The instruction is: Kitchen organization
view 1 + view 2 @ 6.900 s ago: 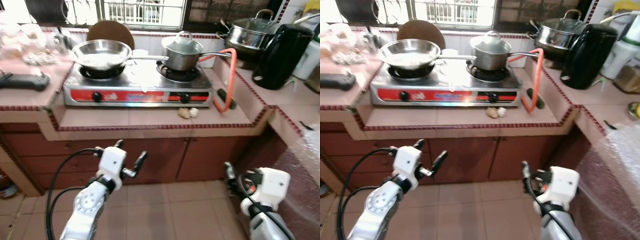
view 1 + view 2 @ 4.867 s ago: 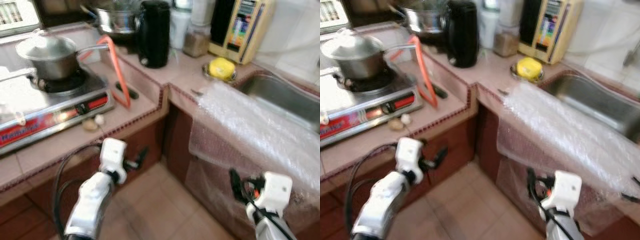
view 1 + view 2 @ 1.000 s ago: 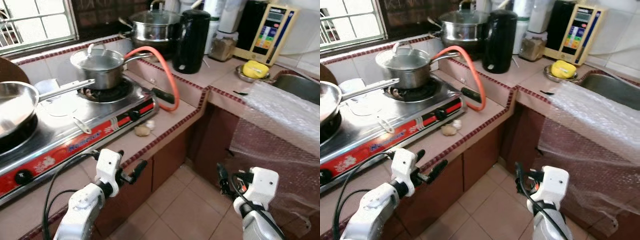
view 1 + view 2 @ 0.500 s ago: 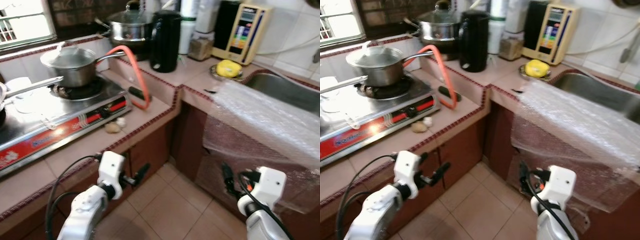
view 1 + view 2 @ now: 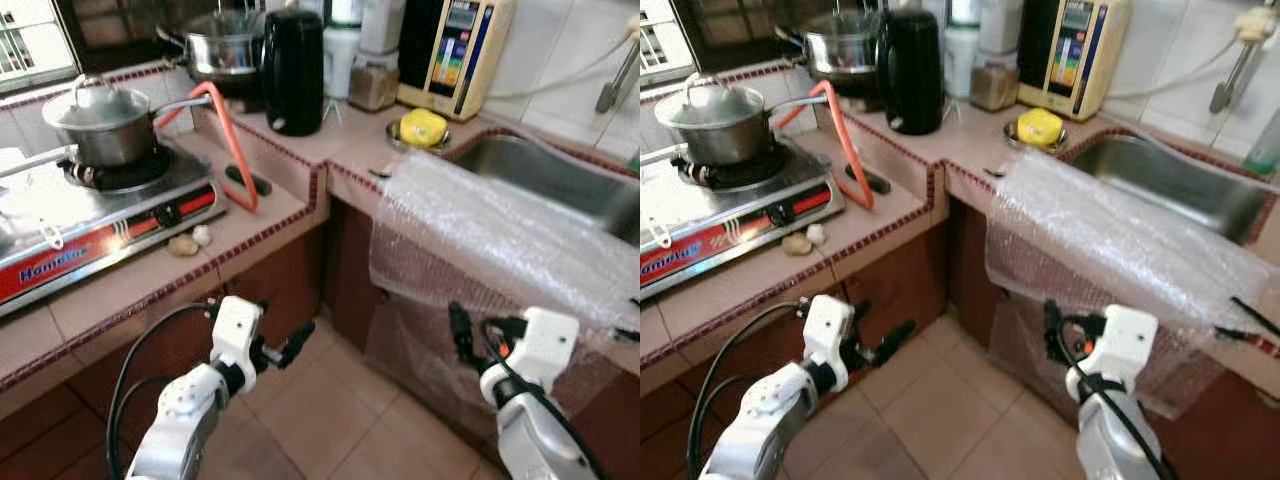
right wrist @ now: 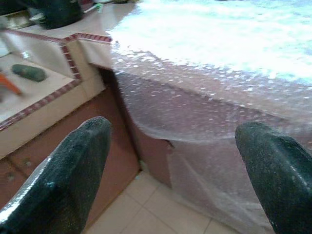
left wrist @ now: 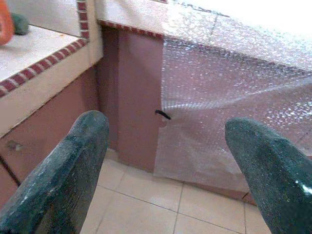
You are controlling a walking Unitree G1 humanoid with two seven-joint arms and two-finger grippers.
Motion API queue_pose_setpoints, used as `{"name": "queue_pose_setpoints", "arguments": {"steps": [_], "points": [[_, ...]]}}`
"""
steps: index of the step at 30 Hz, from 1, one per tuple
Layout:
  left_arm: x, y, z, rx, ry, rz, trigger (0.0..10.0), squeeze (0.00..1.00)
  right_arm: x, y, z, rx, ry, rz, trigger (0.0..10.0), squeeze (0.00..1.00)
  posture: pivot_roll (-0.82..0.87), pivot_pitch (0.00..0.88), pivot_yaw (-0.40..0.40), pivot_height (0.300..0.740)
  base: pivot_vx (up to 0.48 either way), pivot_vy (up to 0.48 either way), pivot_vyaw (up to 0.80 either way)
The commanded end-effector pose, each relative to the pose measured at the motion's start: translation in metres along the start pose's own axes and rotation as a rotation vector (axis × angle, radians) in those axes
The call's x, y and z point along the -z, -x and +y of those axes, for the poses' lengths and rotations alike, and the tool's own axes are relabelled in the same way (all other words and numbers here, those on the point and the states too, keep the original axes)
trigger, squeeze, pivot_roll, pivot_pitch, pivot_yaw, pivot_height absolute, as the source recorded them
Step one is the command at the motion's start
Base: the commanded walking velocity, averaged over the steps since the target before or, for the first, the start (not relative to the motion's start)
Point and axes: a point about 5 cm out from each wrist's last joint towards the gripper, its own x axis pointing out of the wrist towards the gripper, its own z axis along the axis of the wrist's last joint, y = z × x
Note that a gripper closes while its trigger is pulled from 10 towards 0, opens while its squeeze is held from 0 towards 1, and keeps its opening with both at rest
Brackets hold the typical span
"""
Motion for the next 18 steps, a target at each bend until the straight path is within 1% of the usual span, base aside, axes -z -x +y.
{"name": "queue_pose_setpoints", "arguments": {"steps": [1, 2, 3, 4, 6, 7, 11, 14, 16, 18], "points": [[-0.002, -0.001, 0.005, -0.019, -0.008, -0.004, 10.0, 0.0, 0.002, 0.0, -0.001, 0.015, 0.009, 0.019, 10.0, 0.0, 0.06, 0.0, -0.036, 0.74, 0.0, 0.0, 0.0], [-0.002, -0.002, 0.006, -0.021, -0.007, -0.006, 10.0, 0.0, 0.002, -0.003, 0.0, 0.014, 0.023, 0.03, 10.0, 0.0, 0.06, 0.0, -0.036, 0.74, 0.0, 0.0, 0.0], [-0.003, -0.004, 0.006, -0.02, -0.008, -0.01, 10.0, 0.0, -0.006, -0.01, 0.006, -0.004, 0.024, 0.017, 10.0, 0.0, 0.06, 0.0, -0.036, 0.74, 0.0, 0.0, 0.0], [-0.003, -0.004, 0.006, -0.02, -0.008, -0.01, 10.0, 0.0, -0.006, -0.01, 0.006, -0.004, 0.024, 0.017, 10.0, 0.0, 0.06, 0.0, -0.036, 0.74, 0.0, 0.0, 0.0], [-0.003, -0.004, 0.006, -0.02, -0.01, -0.011, 10.0, 0.0, -0.016, -0.016, 0.012, -0.022, 0.042, -0.021, 10.0, 0.0, 0.06, 0.0, -0.034, 0.74, 0.0, 0.0, 0.0], [-0.001, -0.004, 0.004, -0.015, -0.009, -0.007, 10.0, 0.0, -0.017, -0.018, 0.012, -0.026, 0.036, -0.024, 10.0, 0.0, 0.06, 0.0, -0.036, 0.74, 0.0, 0.0, 0.0], [0.0, -0.004, 0.002, -0.011, -0.008, -0.008, 10.0, 0.0, -0.013, -0.015, 0.011, -0.021, 0.039, -0.016, 10.0, 0.0, 0.06, 0.0, -0.04, 0.74, 0.0, 0.0, 0.0], [0.0, -0.003, 0.004, -0.026, -0.003, -0.012, 10.0, 0.0, -0.009, -0.009, 0.009, -0.023, 0.039, -0.003, 10.0, 0.0, 0.06, 0.0, -0.042, 0.74, 0.0, 0.0, 0.0], [-0.002, -0.001, 0.006, -0.045, -0.004, -0.03, 10.0, 0.0, -0.004, -0.004, 0.005, -0.011, 0.014, 0.011, 10.0, 0.0, 0.06, 0.0, -0.043, 0.74, 0.0, 0.0, 0.0], [-0.003, -0.001, 0.007, -0.053, -0.001, -0.037, 10.0, 0.0, -0.003, -0.003, 0.003, -0.003, 0.016, 0.009, 10.0, 0.0, 0.06, 0.0, -0.043, 0.74, 0.0, 0.0, 0.0]]}}
